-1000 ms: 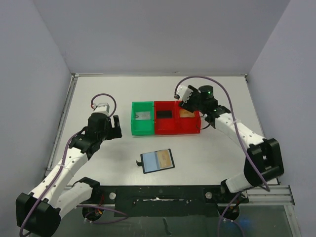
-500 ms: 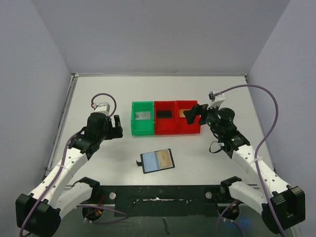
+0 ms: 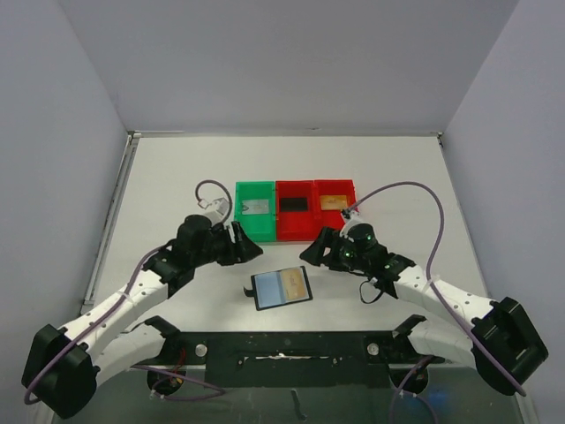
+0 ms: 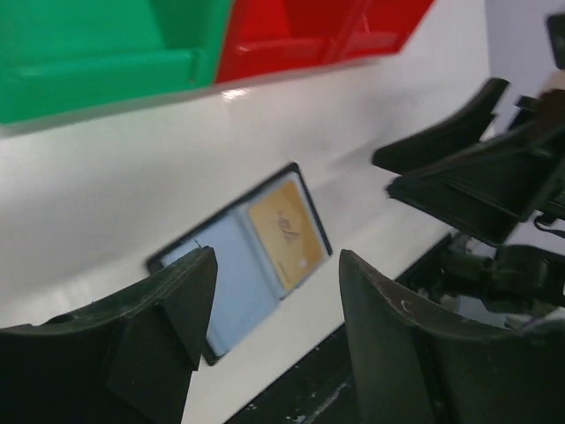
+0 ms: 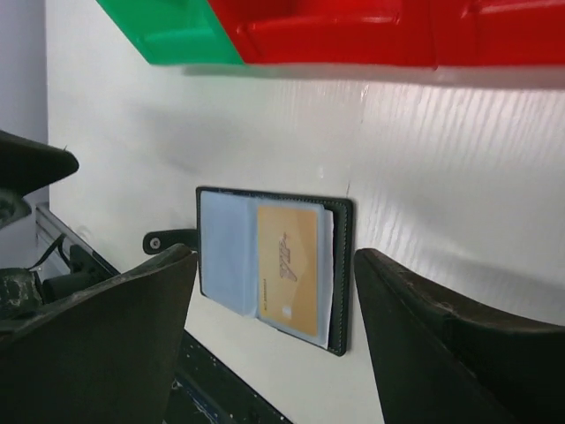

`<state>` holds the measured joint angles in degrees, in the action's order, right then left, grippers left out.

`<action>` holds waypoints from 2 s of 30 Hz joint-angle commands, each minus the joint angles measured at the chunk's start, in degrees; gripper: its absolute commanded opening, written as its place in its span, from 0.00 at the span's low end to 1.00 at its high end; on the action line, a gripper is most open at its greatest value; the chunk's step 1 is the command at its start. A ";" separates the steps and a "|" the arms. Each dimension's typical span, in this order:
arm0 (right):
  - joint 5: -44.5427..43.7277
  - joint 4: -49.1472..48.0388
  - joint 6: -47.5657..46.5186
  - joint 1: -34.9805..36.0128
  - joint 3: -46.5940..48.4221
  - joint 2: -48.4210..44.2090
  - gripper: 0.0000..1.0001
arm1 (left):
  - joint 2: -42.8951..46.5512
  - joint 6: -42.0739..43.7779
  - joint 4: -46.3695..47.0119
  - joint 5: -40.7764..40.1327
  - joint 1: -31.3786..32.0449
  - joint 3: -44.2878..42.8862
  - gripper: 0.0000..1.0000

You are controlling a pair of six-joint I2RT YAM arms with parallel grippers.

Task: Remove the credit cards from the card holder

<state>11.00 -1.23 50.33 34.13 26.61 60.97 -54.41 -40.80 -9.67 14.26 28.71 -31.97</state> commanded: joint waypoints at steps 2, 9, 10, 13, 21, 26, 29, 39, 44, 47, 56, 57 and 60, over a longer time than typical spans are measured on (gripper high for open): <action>-5.29 1.11 4.51 5.60 3.75 5.39 0.61 | -5.11 -9.74 9.75 -2.65 11.71 -1.54 0.51; -4.17 -0.23 5.98 8.92 6.81 14.30 0.38 | -11.49 -18.44 18.55 -3.12 15.97 2.19 0.38; -4.14 -0.21 6.22 9.15 7.09 15.07 0.36 | -12.23 -18.82 19.10 -2.98 16.14 2.14 0.37; -4.13 -0.06 6.58 9.73 7.40 16.30 0.33 | -14.61 -19.32 18.72 -2.80 16.65 1.22 0.35; -5.65 0.89 8.56 9.80 4.92 16.19 0.32 | -19.59 -21.65 18.48 -2.39 18.61 1.05 0.31; -4.09 -2.32 10.97 9.82 1.32 16.59 0.27 | -22.88 -23.75 21.86 -2.54 20.93 1.93 0.32; -4.35 -1.96 11.18 9.82 0.64 16.85 0.24 | -24.77 -25.14 23.09 -4.29 21.48 3.01 0.30; -3.93 -0.34 9.78 9.81 1.86 17.97 0.22 | -24.94 -28.94 24.88 -6.90 21.50 8.38 0.30; -3.54 0.75 8.81 9.78 3.42 18.45 0.18 | -27.34 -29.51 28.20 -3.84 21.31 8.88 0.31; -3.31 1.23 8.61 9.87 3.88 19.06 0.17 | -28.89 -31.17 32.38 -2.75 21.45 9.95 0.29; -3.22 1.68 8.10 9.91 3.41 19.29 0.17 | -27.69 -32.07 33.84 -4.36 21.43 11.06 0.15; -3.00 1.22 7.99 9.90 3.30 19.23 0.16 | -27.68 -32.23 33.94 -4.40 21.42 10.97 0.15; -1.80 -1.51 8.01 9.87 2.16 18.48 0.17 | -29.11 -33.44 37.61 -3.68 21.46 11.46 0.15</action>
<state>7.46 -0.19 58.98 43.59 28.95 79.50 -82.70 -73.17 21.85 10.79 50.15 -20.86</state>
